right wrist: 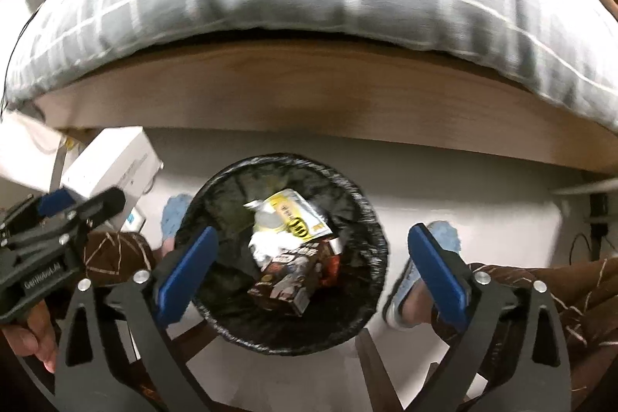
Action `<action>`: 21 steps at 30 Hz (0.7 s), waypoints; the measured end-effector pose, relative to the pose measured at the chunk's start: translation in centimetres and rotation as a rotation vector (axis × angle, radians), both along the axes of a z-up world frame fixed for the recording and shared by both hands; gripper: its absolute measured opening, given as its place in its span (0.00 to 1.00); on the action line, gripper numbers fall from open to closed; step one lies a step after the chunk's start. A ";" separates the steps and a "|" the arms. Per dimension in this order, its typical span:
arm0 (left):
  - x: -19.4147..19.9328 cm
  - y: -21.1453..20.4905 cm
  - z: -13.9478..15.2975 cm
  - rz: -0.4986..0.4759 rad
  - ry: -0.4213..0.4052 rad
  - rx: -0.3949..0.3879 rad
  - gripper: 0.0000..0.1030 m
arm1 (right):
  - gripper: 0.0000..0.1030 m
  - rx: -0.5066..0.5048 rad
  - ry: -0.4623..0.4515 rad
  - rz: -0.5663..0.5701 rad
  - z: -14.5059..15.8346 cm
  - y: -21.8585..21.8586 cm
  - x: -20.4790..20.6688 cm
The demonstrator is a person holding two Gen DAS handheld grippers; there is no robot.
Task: Collect trash
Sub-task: 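Open the right tool to drop the tissue while the left tool drops the white box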
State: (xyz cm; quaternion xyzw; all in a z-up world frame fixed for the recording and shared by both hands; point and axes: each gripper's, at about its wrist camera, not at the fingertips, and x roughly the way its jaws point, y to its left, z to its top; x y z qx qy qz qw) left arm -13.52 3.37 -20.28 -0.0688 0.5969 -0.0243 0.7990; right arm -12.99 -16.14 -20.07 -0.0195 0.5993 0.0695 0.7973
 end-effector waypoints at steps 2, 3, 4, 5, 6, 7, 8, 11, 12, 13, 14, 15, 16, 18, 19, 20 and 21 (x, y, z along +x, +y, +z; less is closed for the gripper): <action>0.1 -1.0 0.0 -0.023 0.000 -0.001 0.67 | 0.93 -0.012 -0.017 -0.029 0.2 -1.3 -0.1; 0.1 -1.6 0.1 -0.033 0.003 -0.010 0.67 | 0.93 -0.015 -0.023 -0.037 0.2 -1.7 -0.2; 0.1 -1.9 0.1 -0.039 0.004 -0.017 0.67 | 0.93 -0.021 -0.031 -0.041 0.4 -2.2 -0.2; 0.2 -2.5 0.1 -0.047 0.004 -0.019 0.67 | 0.93 -0.028 -0.038 -0.044 0.5 -2.6 -0.3; 0.2 -3.0 0.2 -0.056 0.004 -0.020 0.67 | 0.93 -0.040 -0.053 -0.049 0.7 -3.1 -0.3; 0.2 -3.7 0.3 -0.069 0.002 -0.020 0.67 | 0.93 -0.049 -0.067 -0.053 0.9 -3.5 -0.3; 0.2 -4.0 0.4 -0.074 0.000 -0.020 0.67 | 0.93 -0.062 -0.082 -0.064 1.2 -4.1 -0.3; 0.2 -5.2 0.6 -0.092 -0.006 -0.023 0.67 | 0.93 -0.067 -0.104 -0.088 1.9 -5.6 -0.4; 0.3 -5.5 0.6 -0.094 -0.006 -0.028 0.67 | 0.93 -0.069 -0.108 -0.095 2.0 -5.8 -0.4; 0.3 -5.8 0.6 -0.096 -0.004 -0.031 0.67 | 0.93 -0.070 -0.113 -0.102 2.2 -6.2 -0.3; 0.3 -6.0 0.6 -0.098 -0.002 -0.032 0.67 | 0.93 -0.068 -0.121 -0.108 2.4 -6.5 -0.2; 0.3 -6.1 0.4 -0.107 -0.001 -0.028 0.67 | 0.93 -0.068 -0.129 -0.112 2.7 -6.8 -0.2; 0.3 -6.3 0.3 -0.112 -0.001 -0.024 0.67 | 0.93 -0.071 -0.135 -0.116 2.7 -6.9 -0.2; 0.2 -6.7 0.2 -0.123 -0.002 -0.017 0.68 | 0.93 -0.073 -0.147 -0.126 3.0 -7.1 -0.1; 0.2 -7.0 0.3 -0.131 -0.007 -0.013 0.68 | 0.93 -0.070 -0.150 -0.131 3.1 -7.2 -0.1; 0.1 -7.0 0.3 -0.136 -0.016 -0.003 0.68 | 0.93 -0.067 -0.153 -0.134 3.2 -7.3 -0.1; 0.0 -7.1 0.4 -0.138 -0.026 0.011 0.71 | 0.93 -0.066 -0.157 -0.137 3.3 -7.4 0.0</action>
